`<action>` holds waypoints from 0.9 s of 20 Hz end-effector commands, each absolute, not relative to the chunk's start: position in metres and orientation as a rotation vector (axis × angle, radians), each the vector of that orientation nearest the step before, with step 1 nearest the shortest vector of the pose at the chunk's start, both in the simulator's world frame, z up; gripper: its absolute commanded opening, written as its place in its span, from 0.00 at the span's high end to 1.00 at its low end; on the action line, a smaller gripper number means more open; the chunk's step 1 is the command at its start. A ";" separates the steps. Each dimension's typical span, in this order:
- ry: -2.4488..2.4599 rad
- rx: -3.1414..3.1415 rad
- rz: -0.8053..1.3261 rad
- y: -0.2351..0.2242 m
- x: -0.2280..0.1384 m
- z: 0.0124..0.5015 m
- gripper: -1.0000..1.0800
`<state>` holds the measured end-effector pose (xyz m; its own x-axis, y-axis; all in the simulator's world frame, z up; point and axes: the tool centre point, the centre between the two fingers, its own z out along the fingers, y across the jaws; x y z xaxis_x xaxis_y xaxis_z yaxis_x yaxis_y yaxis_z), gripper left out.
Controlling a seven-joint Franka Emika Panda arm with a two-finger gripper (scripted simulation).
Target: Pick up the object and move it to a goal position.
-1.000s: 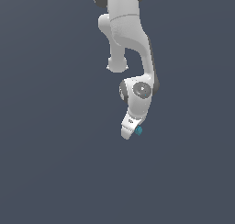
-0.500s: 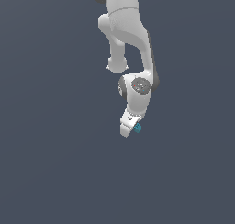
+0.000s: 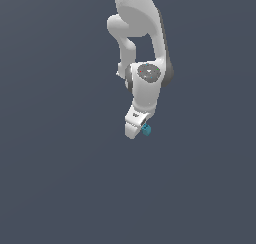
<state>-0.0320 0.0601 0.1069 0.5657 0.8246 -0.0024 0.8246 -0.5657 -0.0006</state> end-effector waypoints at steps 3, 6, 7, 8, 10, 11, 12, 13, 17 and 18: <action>1.464 2.778 -0.002 0.045 -0.040 0.153 1.00; 1.465 2.778 -0.001 0.034 -0.046 0.186 1.00; 1.465 2.778 -0.001 0.031 -0.048 0.197 1.00; 1.466 2.779 0.000 0.027 -0.050 0.209 1.00; 1.466 2.779 0.001 0.019 -0.054 0.231 1.00; 1.466 2.779 0.001 0.016 -0.056 0.242 1.00; 1.467 2.780 0.001 0.012 -0.058 0.253 1.00; 1.467 2.780 0.001 0.009 -0.060 0.263 1.00; 1.467 2.780 0.002 -0.004 -0.066 0.302 1.00; 1.467 2.780 0.002 -0.007 -0.067 0.310 1.00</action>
<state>-0.0644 -0.0021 0.2960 0.5648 0.8252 0.0016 0.8252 -0.5648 -0.0005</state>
